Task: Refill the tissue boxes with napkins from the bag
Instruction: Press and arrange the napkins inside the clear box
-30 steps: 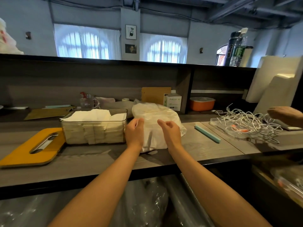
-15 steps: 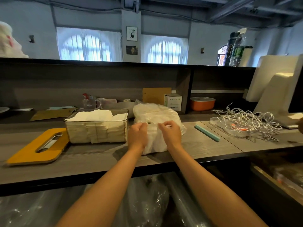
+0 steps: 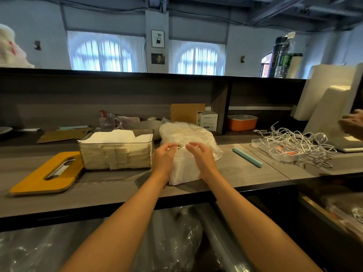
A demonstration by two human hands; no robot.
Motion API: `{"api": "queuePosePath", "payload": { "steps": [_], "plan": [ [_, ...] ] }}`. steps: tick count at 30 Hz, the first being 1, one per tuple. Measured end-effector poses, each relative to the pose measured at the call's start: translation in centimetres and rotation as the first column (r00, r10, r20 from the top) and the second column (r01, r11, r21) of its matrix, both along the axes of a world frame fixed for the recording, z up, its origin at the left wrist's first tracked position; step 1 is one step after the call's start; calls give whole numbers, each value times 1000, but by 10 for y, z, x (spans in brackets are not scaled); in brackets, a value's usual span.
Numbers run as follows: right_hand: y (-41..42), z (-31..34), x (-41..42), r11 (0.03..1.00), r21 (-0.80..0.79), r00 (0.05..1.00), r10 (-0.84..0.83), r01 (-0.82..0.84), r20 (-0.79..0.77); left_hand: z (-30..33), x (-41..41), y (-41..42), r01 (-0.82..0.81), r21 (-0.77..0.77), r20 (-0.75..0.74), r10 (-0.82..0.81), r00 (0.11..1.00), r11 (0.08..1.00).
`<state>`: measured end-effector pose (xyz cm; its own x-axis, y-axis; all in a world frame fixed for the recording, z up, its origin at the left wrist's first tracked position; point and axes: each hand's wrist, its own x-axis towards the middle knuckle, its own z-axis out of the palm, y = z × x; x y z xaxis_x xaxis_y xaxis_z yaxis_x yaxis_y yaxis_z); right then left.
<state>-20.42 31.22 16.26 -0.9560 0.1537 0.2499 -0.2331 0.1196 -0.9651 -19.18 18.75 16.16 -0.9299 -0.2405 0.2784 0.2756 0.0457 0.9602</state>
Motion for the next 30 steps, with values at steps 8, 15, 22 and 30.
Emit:
{"api": "queuePosePath", "payload": {
  "steps": [8,15,22,30],
  "plan": [
    [1,0,2,997,13,997,-70,70,-18,-1,7,-7,-109,-693,-291,-139,947,713],
    [0,2,5,991,-133,998,-14,5,-63,25,3,-32,74,-985,43,-195,980,157],
    [-1,3,3,974,-224,999,44,-37,25,39,-2,-32,6,-985,-21,-156,988,171],
    [1,2,0,983,-184,1000,-16,19,18,39,-10,-11,107,-993,100,-121,988,50]
  ]
}}
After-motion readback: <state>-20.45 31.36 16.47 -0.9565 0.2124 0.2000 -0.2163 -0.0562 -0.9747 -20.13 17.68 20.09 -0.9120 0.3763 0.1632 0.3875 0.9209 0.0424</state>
